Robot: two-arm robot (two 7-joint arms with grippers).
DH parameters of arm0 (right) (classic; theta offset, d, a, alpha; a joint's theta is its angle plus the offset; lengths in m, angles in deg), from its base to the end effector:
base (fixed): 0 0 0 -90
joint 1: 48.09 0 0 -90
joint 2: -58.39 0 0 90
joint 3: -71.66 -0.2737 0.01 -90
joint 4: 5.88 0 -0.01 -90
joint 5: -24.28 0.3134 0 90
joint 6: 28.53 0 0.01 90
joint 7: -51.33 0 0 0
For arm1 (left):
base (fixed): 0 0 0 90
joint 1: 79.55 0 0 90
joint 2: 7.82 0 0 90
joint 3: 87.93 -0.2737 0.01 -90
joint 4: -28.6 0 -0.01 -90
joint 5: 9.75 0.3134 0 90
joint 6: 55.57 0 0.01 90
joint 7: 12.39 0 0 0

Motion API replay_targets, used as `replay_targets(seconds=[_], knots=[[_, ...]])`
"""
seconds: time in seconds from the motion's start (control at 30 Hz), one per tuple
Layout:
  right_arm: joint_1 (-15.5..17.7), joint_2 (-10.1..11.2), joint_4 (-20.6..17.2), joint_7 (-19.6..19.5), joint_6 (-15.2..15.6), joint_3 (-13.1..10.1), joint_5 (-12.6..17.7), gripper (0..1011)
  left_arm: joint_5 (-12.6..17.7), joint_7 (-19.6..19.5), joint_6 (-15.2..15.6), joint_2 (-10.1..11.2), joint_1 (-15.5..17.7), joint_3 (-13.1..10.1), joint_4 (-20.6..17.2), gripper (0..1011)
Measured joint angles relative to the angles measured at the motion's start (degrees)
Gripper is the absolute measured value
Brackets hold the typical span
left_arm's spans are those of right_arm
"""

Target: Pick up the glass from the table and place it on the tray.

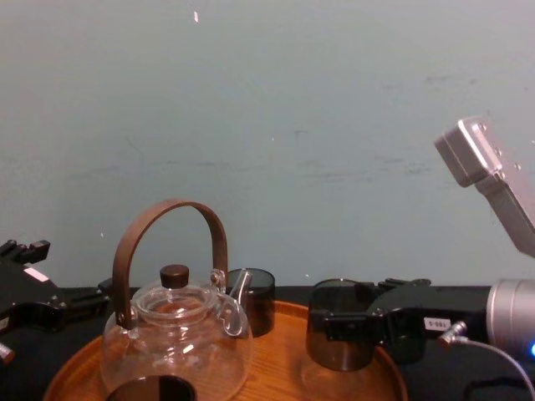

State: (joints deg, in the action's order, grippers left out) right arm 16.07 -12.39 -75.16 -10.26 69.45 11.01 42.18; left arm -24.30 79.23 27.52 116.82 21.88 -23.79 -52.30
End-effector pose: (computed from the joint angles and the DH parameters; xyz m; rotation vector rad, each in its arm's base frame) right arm 0.4276 0.0118 -0.2666 -0.2869 0.0531 -0.7520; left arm 0.3598 0.0722 -0.2900 0.3043 -0.2850 1.2480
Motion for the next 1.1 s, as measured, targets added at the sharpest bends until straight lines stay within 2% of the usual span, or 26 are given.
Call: replay_targets(seconds=[1.1], knots=[[-0.4,-1.1,1.8,0.3,0.4,0.3,-1.5,903,0.0,0.0,0.0,0.0,0.0,0.0,0.0,1001]])
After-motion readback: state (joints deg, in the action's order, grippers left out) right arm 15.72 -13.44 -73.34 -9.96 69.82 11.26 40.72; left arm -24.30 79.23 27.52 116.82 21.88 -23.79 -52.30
